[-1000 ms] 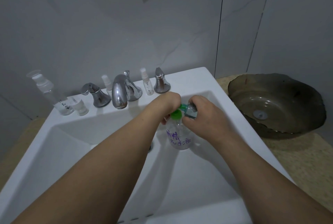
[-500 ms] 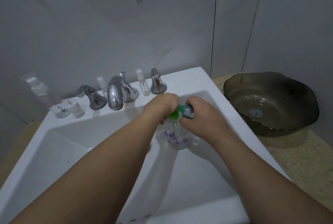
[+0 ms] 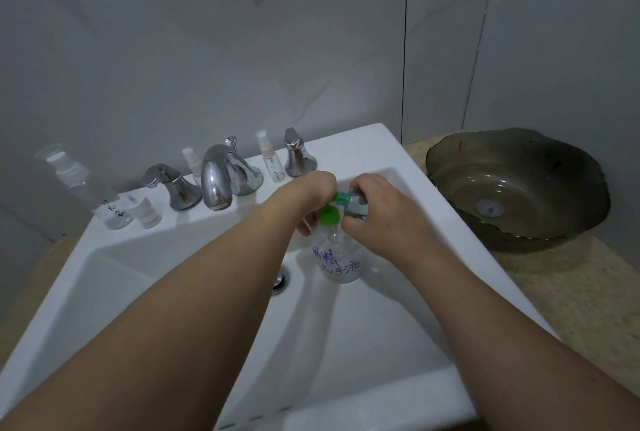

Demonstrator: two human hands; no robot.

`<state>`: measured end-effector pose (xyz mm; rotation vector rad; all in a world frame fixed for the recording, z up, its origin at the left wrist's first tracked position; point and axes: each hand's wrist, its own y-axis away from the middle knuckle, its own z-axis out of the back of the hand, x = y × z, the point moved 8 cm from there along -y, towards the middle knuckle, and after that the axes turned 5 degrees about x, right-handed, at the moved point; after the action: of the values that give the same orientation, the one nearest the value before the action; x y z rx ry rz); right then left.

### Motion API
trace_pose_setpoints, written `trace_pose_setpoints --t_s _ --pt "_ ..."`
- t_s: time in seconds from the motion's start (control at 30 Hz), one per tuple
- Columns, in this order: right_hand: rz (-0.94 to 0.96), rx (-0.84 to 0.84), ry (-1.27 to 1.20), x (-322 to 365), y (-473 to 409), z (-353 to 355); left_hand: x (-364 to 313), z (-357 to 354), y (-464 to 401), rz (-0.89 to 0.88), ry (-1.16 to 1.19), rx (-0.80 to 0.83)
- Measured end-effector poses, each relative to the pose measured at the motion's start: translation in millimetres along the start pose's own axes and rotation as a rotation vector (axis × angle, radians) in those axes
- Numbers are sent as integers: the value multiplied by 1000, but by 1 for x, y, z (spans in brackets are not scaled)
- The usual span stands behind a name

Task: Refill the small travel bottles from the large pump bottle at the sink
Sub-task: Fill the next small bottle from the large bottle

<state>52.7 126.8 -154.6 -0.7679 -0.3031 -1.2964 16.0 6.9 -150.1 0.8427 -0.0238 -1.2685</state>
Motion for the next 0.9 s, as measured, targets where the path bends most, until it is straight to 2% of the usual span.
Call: trace_pose_setpoints --t_s 0.23,0.43,0.67,0.9 --pt "-40 34 15 -7 -1 -4 -6 0 -7 -43 -110 -127" --pt "-53 46 24 -5 0 -2 -6 -2 -6 -37 -95 -74" --pt "30 -52 -28 3 2 5 3 2 1 28 -49 57" --pt "66 -66 -33 3 2 3 6 1 3 40 -19 11"
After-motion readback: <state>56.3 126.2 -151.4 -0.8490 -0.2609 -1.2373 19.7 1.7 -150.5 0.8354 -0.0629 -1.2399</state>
